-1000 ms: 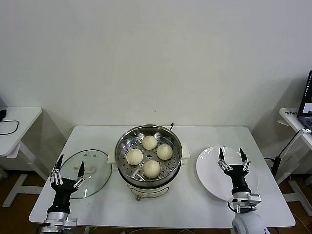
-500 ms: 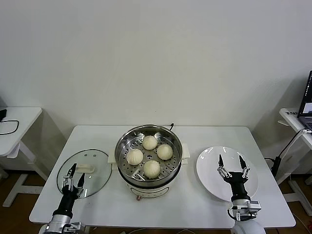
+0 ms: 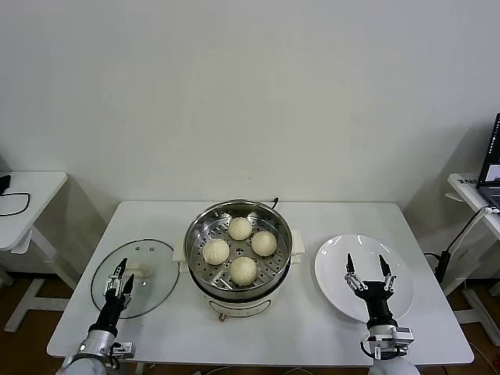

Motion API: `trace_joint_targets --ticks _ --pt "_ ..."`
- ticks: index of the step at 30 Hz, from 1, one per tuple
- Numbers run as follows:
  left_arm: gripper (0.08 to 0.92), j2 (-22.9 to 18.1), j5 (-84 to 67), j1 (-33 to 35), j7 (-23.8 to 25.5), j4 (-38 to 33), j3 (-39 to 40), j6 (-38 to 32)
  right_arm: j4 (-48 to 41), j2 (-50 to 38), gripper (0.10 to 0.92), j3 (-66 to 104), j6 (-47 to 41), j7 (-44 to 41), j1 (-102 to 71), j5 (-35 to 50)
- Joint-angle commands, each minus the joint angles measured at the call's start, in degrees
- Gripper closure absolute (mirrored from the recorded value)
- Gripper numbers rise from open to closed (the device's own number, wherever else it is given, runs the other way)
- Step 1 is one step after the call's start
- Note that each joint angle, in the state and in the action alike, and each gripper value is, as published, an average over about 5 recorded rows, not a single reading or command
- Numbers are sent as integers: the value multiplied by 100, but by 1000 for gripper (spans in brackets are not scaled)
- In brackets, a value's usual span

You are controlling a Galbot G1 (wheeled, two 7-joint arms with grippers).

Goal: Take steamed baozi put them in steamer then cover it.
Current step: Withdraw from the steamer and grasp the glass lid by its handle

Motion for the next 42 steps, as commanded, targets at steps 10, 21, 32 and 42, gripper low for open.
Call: trace_joint_targets --ticks 10,21,32,42 --pt "177 13 252 -587 -12 568 84 60 -103 68 203 -8 45 -51 -33 -111" --pt "177 -15 258 -814 29 700 197 115 -136 97 203 21 76 -58 -50 -174" --pt "186 -26 253 -976 85 890 251 146 -69 107 203 90 90 -57 -96 -209" --pt "426 -24 194 -956 160 900 252 167 -35 102 203 93 79 -41 -60 -200"
